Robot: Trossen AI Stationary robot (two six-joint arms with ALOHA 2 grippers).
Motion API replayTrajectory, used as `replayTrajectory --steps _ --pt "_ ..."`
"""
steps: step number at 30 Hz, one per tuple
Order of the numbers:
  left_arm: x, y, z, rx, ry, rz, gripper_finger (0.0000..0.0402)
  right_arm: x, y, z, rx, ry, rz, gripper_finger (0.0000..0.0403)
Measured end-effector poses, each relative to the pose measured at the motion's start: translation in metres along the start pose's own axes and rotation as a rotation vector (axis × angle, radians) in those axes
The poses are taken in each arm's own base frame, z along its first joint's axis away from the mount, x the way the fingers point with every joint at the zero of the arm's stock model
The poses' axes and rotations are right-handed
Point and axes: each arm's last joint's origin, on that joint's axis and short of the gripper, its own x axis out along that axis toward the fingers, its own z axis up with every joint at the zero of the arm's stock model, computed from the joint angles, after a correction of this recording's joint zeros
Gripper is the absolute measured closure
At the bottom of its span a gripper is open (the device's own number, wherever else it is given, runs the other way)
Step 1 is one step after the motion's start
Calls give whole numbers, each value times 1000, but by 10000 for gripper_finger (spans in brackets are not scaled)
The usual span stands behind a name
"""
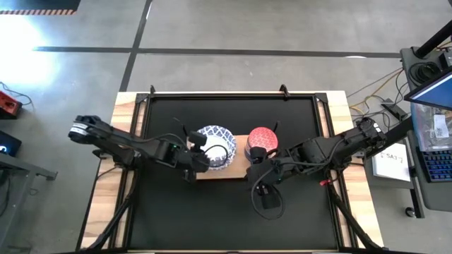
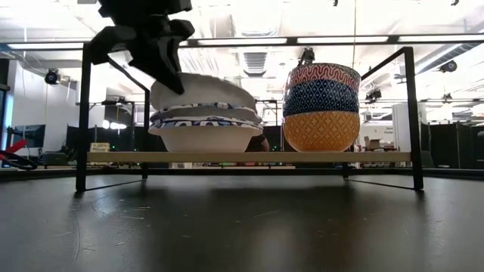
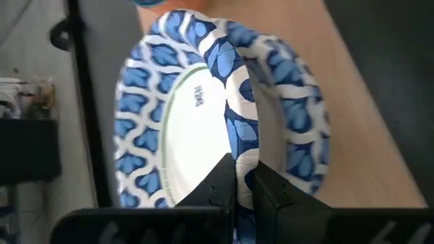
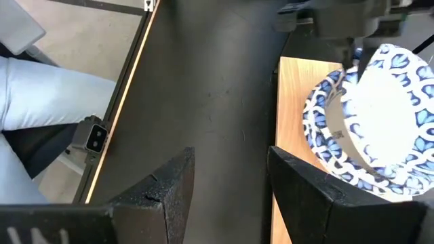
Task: Place and stack bowls onto a shelf
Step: Stack the big white and blue patterned bowl on top of the big white and blue patterned bowl, then return to Home Position
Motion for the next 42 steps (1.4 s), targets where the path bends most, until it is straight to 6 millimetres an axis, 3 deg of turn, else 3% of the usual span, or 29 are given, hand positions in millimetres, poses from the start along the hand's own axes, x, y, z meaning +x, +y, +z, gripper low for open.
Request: replayTrajectory --steps 7,14,20,30,42 --pt "0 -8 6 -73 7 -172 392 0 0 0 -10 0 0 227" --pt "-13 1 16 -145 1 -185 370 0 0 0 -24 0 0 227" --pt "-24 8 19 -185 33 -200 332 0 0 0 -20 0 0 227" --pt "-26 5 16 -243 60 -313 264 0 0 0 -25 3 0 227" --pt "-60 17 28 -300 -44 -386 259 0 -4 -9 -76 89 -58 227"
